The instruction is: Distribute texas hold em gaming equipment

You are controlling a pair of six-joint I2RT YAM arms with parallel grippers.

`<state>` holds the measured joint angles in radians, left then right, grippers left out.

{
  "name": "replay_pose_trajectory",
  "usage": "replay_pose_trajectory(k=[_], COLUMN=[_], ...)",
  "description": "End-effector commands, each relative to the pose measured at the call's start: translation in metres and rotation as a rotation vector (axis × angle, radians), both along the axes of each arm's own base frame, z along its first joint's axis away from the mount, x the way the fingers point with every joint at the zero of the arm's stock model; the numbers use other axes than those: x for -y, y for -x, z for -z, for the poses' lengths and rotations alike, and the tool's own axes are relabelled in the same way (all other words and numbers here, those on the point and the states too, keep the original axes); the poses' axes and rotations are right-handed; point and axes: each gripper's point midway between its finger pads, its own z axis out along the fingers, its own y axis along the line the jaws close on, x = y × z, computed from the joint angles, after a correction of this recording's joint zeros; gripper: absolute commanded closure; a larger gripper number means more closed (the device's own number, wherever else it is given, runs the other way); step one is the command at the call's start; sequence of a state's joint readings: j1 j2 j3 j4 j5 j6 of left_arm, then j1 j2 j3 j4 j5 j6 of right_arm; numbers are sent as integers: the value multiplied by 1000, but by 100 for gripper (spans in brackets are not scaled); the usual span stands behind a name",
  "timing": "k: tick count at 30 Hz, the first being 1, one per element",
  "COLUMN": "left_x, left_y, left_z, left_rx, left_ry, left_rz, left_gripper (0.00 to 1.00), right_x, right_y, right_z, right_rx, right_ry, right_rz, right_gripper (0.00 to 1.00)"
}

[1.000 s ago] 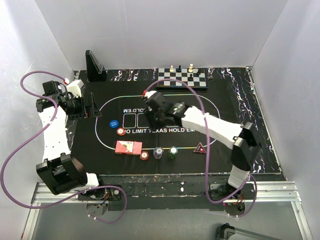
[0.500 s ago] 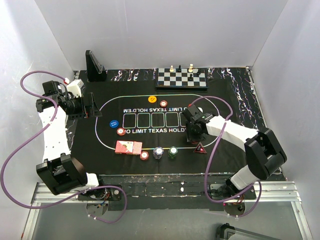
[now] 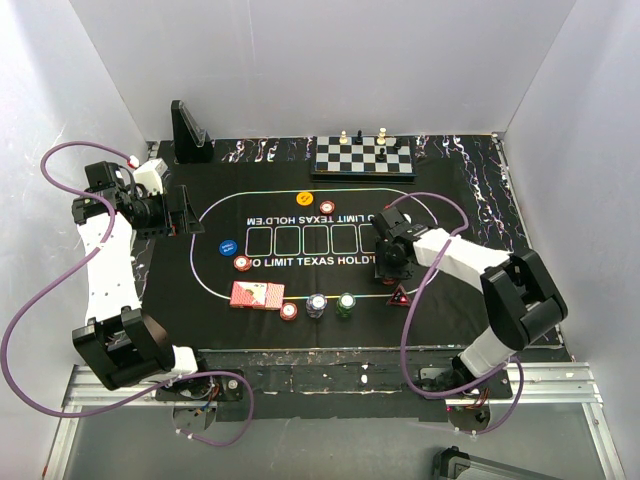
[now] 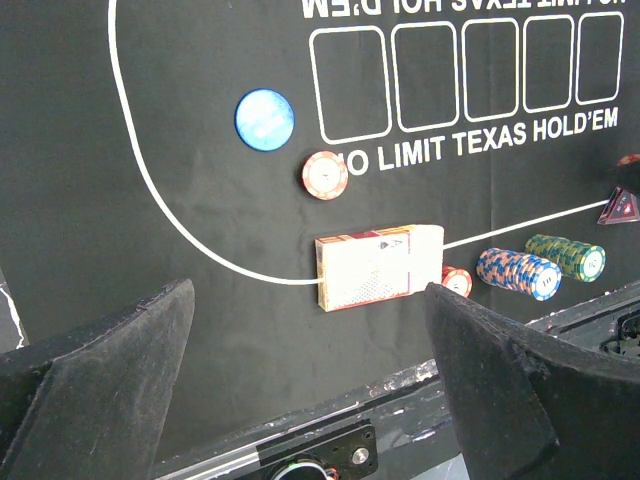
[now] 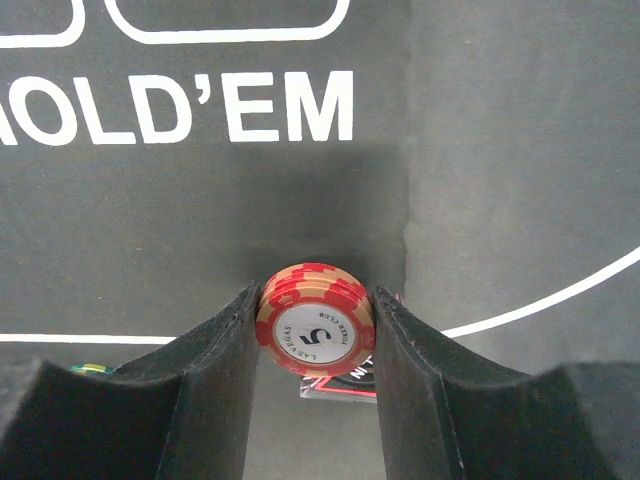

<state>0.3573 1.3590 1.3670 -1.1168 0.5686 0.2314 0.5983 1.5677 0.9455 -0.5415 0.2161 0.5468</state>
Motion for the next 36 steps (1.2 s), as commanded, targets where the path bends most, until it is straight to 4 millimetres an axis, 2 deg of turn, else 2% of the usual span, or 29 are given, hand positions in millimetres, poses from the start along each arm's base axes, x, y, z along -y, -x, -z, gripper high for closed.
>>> replay_pose_trajectory(k=[1, 11, 20, 28, 29, 31, 33, 36], left_x=[0, 2, 3, 5, 5, 4, 5, 5], left_y=[0, -1, 2, 3, 3, 3, 3, 4], left_z=[-8, -11, -11, -8, -7, -6, -7, -6], left_rx=[36, 40, 42, 43, 38, 37, 39, 34], left_ry=[-7, 5, 3, 11, 12, 11, 8, 11], left_rz=[10, 12, 16, 19, 18, 18, 19, 18], left_gripper=[0, 0, 0, 0, 0, 0, 0, 0], right_x=[-16, -1, 10, 12, 12, 9, 5, 2], right_y=[-8, 18, 38, 44, 43, 41, 38, 30], right_z=[2, 24, 18, 17, 18, 18, 14, 0], right_rx=[3, -35, -42, -52, -56, -58, -50, -13], right_ry=[-33, -12, 48, 77, 78, 75, 69, 56], right_rz=[-9, 61, 100, 98, 97, 90, 84, 77], right_gripper=[99, 99, 99, 99, 93, 72, 55, 38])
